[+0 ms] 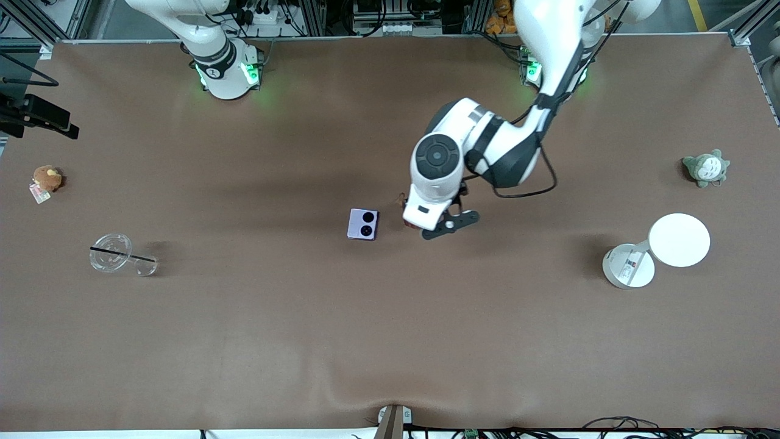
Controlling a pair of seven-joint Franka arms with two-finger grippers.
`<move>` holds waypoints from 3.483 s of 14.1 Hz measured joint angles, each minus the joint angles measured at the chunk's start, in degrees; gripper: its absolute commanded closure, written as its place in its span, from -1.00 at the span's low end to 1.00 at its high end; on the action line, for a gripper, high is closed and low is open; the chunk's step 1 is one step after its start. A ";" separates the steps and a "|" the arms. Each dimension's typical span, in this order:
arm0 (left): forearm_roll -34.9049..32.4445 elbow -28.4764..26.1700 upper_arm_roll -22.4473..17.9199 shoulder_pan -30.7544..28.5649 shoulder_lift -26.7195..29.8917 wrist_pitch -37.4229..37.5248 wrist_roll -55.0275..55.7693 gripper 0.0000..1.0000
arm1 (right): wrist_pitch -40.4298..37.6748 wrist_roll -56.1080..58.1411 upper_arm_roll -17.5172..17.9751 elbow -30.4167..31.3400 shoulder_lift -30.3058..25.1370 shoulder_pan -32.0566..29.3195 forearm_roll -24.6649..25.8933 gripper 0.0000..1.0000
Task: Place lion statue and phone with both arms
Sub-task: 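Reach the left gripper down over the brown lion statue, then grasp the lion with the left gripper while the right gripper reaches the phone, then grasp the phone with the right gripper while the left gripper carries the lion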
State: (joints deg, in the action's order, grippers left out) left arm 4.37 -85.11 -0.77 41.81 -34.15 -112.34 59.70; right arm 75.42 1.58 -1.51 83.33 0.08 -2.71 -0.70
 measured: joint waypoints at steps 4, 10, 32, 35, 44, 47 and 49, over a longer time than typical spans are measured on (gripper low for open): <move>0.71 0.00 0.00 2.70 -3.65 -7.29 5.77 -1.00 | 0.00 0.00 0.06 0.00 0.00 0.00 0.00 -1.00; 0.71 0.00 -0.07 5.04 -7.54 -10.36 8.01 -1.00 | 0.00 0.00 0.08 -0.01 0.04 0.00 0.00 -1.00; -6.38 1.34 -2.29 -5.22 -4.53 -0.01 -10.58 1.00 | 9.19 -16.46 0.93 0.15 11.24 14.98 -0.27 -1.00; -6.41 0.98 -2.38 -11.45 -3.65 0.87 -19.25 1.00 | 14.64 -18.65 0.95 0.29 16.13 19.24 -0.31 -1.00; -14.08 -4.05 -2.16 -22.99 -4.00 -0.54 -33.27 1.00 | 28.08 -26.69 0.99 0.30 30.46 28.16 -14.31 -1.00; -14.65 -6.59 -2.13 -24.56 -4.04 -3.93 -33.79 1.00 | 34.57 -26.09 1.09 0.50 35.14 32.40 -15.12 -1.00; -14.67 -8.43 -2.12 -26.26 -4.06 -7.09 -35.61 1.00 | 38.44 -26.94 1.01 0.71 38.01 36.89 -13.13 -1.00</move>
State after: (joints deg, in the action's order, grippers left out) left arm -10.30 -93.54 -2.89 15.56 -38.21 -119.44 24.10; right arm 113.86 -25.35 -0.50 84.04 38.09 34.18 -13.83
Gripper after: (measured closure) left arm 0.643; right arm 0.000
